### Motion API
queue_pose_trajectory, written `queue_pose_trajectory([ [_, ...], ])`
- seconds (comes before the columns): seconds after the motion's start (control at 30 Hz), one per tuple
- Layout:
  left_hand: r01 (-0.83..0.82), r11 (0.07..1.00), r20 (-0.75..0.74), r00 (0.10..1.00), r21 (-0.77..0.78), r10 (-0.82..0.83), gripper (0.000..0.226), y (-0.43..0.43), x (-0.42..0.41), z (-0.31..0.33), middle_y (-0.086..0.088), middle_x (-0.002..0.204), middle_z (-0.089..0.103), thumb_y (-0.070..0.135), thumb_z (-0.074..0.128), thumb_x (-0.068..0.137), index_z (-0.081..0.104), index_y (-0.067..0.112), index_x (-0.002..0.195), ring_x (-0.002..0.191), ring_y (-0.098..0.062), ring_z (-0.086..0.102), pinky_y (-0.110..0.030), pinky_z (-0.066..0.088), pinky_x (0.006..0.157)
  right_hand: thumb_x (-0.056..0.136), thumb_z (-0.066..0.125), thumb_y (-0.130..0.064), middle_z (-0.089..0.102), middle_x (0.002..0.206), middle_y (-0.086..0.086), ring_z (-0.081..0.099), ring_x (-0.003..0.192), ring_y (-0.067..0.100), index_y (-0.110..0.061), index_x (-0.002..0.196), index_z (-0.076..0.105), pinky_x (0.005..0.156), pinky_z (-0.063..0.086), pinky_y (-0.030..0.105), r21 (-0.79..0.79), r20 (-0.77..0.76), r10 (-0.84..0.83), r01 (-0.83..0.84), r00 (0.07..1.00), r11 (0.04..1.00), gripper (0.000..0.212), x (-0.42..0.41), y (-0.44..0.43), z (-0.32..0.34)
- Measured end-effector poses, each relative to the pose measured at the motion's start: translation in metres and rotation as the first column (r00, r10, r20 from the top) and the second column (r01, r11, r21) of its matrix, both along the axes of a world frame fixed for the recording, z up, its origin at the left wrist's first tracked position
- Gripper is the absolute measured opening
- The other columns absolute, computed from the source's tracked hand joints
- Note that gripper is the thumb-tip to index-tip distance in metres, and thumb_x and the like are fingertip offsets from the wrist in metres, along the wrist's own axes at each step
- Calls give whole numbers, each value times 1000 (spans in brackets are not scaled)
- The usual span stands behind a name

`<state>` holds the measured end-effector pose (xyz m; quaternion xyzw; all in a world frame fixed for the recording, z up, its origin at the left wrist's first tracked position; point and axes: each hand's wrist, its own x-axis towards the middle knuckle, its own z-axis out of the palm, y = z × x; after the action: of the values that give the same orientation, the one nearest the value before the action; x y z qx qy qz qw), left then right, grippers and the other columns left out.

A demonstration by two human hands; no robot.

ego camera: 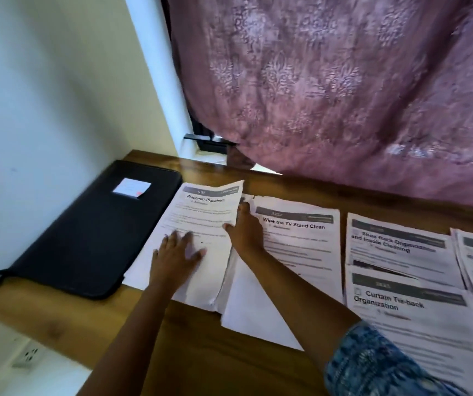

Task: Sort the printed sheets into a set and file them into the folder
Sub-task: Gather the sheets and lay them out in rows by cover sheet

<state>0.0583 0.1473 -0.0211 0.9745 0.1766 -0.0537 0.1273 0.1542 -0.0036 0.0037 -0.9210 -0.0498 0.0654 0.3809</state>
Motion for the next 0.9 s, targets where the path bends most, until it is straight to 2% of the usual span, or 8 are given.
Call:
queue_pose_trajectory([
  [0.13,-49,999,5,999,21,49,73,-2,-10,-13,-6,162,-1,66,24,93,4,30,154,149,-27,-1,-53,8,117,88,60,-39,26,151,12,24,137,30,-19,147,24,106,30,48,-440,235,209,-88,949,894,72,-16,-2,-2],
  [0.23,-46,999,4,999,-1,46,74,-1,-7,-14,-6,162,-1,66,25,93,4,31,154,149,-26,-1,-53,6,117,92,50,-47,21,156,9,12,144,29,-17,144,33,114,3,55,-510,156,417,-289,895,810,63,-31,-2,-12],
  [0.37,-65,998,-13,998,-3,65,74,4,-3,-1,-9,161,10,61,41,92,17,26,153,148,-27,9,-54,10,117,96,39,-51,18,158,10,8,146,28,-17,148,26,112,-12,55,-510,144,434,-309,889,803,64,-42,-9,-14],
  [0.5,-45,995,226,972,-86,64,64,-38,-2,23,-13,154,32,50,50,93,36,17,146,143,-33,27,-56,15,115,95,45,-47,33,153,6,21,144,25,-18,143,39,114,-4,53,-336,264,283,-187,922,923,56,-60,-65,1],
  [0.57,84,984,343,939,-158,-25,56,-86,-3,33,-11,147,44,48,52,93,46,17,140,137,-33,38,-57,21,113,91,51,-42,54,136,4,44,131,26,-19,127,57,112,17,56,-288,359,170,-64,918,955,43,-75,-113,4],
  [0.67,350,924,441,861,-153,-253,52,-173,-14,32,-8,137,55,50,51,89,56,21,131,129,-28,49,-58,32,109,82,52,-40,69,101,-2,64,98,25,-22,101,68,85,49,44,-272,446,0,135,895,953,30,-104,-193,4],
  [0.77,538,827,423,795,-162,-435,47,-251,-32,23,-3,140,53,45,55,87,58,23,128,134,-25,43,-52,18,115,80,61,-32,69,98,-1,62,94,27,-23,100,68,76,47,40,-305,378,-155,281,913,910,23,-129,-264,2],
  [0.9,671,731,361,716,-123,-597,48,-312,-53,1,0,144,49,47,52,88,54,27,132,138,-23,37,-43,10,115,88,62,-28,63,116,2,53,111,28,-21,115,63,87,41,41,-367,241,-340,410,909,835,28,-151,-329,-6],
])
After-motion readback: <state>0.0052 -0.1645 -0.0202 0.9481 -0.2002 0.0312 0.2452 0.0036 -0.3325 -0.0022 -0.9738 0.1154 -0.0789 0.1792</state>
